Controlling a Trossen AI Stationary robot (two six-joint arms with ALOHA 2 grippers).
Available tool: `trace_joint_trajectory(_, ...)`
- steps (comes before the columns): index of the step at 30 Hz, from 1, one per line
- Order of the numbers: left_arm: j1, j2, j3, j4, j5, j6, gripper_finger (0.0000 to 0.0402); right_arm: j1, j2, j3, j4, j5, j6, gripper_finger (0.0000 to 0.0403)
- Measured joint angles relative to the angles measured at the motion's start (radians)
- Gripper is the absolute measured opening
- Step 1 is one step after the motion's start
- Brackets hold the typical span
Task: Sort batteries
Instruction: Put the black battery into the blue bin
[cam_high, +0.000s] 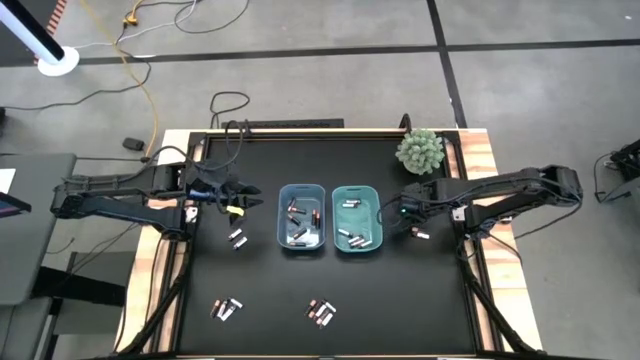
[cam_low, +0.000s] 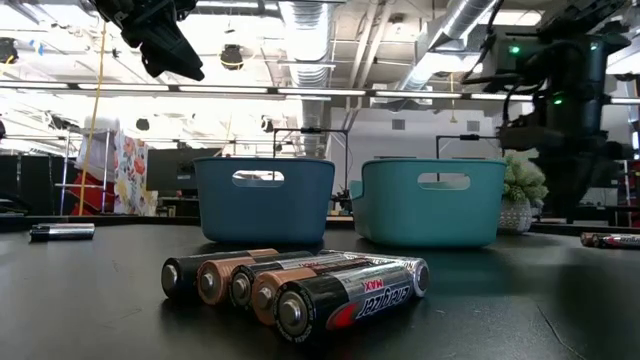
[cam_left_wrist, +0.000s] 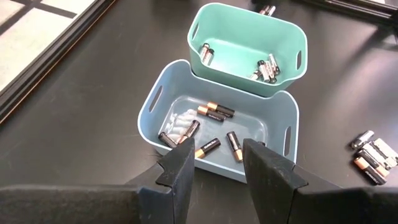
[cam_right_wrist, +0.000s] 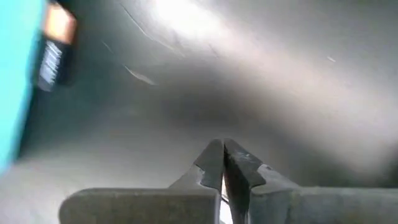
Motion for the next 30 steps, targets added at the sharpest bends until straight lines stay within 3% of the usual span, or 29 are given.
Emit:
trace_joint_trajectory(9,0.000,0.000,0.000,0.000,0.000,0.056,0.0130,-0.002,-0.055,0.000,-0.131,-0.119,-0.180,0.0087)
trace_joint_trajectory(20,0.000,0.000,0.000,0.001,-0.044,0.054,0.0130,-0.002,-0.049,0.002,-0.147,-0.123,-0.386,0.0184)
trace_joint_trajectory(24,0.000,0.000,0.000,0.001,-0.044,0.053,0.0130,0.012,-0.049,0.002,-0.126,-0.123,-0.516,0.0190)
trace_joint_trajectory(30,0.000,0.000,0.000,0.001,-0.043,0.052,0.0130,0.034,-0.037,0.002,-0.106,-0.123,-0.664,0.0168)
